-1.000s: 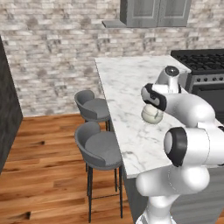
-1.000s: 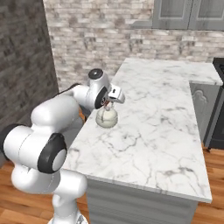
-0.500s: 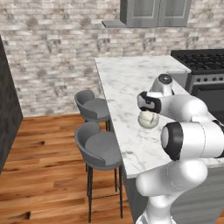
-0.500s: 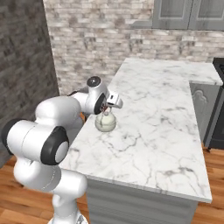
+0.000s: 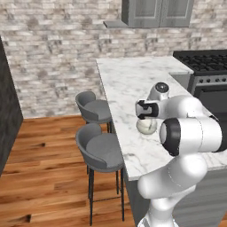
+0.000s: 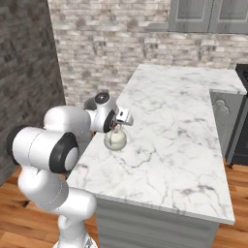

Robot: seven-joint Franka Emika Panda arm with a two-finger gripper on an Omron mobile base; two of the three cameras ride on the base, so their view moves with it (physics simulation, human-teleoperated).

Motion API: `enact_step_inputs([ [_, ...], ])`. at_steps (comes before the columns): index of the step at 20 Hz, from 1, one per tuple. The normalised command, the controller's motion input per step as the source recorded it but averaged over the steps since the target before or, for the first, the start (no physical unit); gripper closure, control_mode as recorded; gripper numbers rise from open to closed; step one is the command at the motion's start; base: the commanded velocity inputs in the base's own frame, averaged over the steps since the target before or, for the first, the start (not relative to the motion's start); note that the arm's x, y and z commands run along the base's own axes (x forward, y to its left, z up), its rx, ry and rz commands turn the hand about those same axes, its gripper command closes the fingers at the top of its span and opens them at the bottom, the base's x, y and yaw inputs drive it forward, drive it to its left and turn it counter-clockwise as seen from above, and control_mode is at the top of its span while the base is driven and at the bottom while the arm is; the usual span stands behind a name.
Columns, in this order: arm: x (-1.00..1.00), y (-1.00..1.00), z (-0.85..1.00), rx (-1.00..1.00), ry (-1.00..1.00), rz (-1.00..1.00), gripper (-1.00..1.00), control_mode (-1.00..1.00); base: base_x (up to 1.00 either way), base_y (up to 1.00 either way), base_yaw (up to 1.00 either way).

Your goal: The kettle is done boiling. Turn off the stove, then wait for 300 timesteps before moving the kettle to the dining table.

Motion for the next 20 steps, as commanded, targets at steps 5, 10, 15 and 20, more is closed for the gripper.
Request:
enact_step_inputs([
  [5, 0.08, 0.1, -0.21, 0.0, 0.01, 0.0, 1.0, -1.0, 0.0, 0.0, 0.0],
  [10, 0.12, 0.06, -0.24, 0.0, 0.0, 0.0, 1.0, -1.0, 0.0, 0.0, 0.0],
  [15, 0.12, 0.1, -0.26, 0.0, 0.0, 0.0, 1.0, -1.0, 0.0, 0.0, 0.0],
  [20, 0.1, 0.1, -0.24, 0.0, 0.01, 0.0, 1.0, -1.0, 0.0, 0.0, 0.0],
])
